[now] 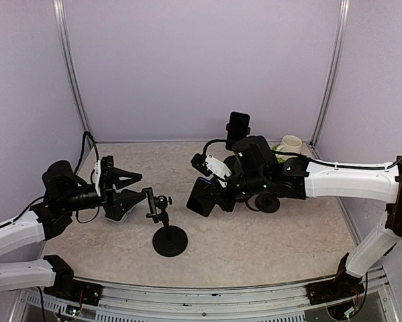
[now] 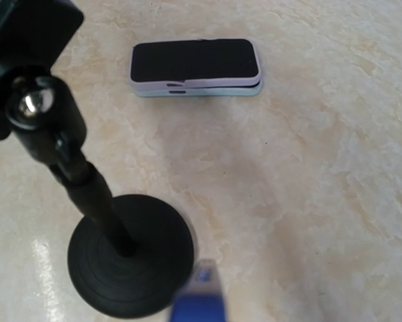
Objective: Place the phone on the phone stand
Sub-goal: Adjust the phone stand at the center of the board.
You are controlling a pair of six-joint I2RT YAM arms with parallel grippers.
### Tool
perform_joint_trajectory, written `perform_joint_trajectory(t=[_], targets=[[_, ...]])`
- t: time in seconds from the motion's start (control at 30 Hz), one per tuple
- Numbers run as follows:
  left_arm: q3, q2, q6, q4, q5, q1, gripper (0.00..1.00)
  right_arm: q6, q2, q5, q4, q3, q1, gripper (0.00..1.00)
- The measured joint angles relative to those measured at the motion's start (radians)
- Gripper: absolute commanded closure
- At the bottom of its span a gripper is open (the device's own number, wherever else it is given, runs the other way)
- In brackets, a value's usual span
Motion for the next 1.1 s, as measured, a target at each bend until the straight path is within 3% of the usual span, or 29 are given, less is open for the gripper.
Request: perform_joint_trajectory(t=[0.27, 0.83, 1.1], targets=[[-0.003, 0.0, 0.007, 0.008, 0.032, 0.013, 0.49, 0.006, 0.0, -0.003, 0.0, 0.0, 0.0, 1.0], [-0.003, 0.075, 0.028, -0.011, 0.07, 0.038, 0.7, 0.01, 0.0, -0.009, 0.0, 0.0, 0.0, 1.0], [-0.003, 0.092, 0.05, -0.006, 0.07, 0.045, 0.91, 0.01, 0.0, -0.01, 0.0, 0.0, 0.0, 1.0]])
